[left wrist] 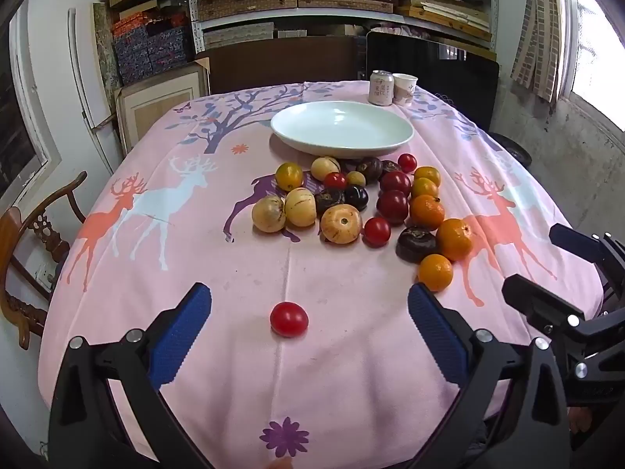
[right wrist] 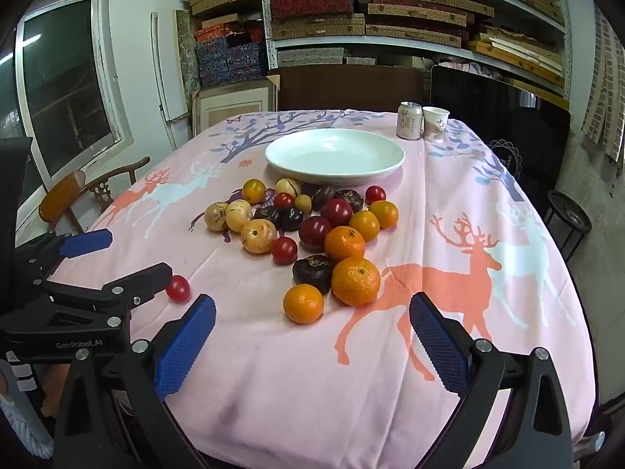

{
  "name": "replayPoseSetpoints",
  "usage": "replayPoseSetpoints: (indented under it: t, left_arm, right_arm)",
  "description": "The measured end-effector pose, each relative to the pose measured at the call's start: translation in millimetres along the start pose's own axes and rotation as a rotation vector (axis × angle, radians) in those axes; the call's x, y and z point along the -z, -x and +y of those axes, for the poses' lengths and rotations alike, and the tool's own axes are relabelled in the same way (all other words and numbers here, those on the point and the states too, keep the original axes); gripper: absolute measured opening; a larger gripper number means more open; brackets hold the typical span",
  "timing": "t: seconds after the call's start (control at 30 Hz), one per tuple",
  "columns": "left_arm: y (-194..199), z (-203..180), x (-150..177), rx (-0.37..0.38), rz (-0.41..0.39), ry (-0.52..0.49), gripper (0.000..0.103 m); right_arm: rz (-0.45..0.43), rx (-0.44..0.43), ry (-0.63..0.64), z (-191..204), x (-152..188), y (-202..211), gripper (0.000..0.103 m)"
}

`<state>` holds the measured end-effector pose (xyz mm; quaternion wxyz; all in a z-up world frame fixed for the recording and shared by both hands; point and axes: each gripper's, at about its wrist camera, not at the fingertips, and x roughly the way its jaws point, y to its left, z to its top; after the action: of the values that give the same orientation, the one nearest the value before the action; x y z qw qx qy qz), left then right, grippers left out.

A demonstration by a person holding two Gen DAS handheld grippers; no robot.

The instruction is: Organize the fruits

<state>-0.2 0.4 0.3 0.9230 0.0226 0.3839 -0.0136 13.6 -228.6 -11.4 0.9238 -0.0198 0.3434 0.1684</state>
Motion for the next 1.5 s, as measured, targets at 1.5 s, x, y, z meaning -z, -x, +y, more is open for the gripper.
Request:
replayPoseSetpoints:
  t: [1.5]
  left_arm:
    - [-11.6, -1.1, 5.8, -0.002, 0.031, 0.0, 0.099]
  right_arm:
    - [-0.002, -0.003, -0.018, -1.7, -5.1, 4.2, 0.1]
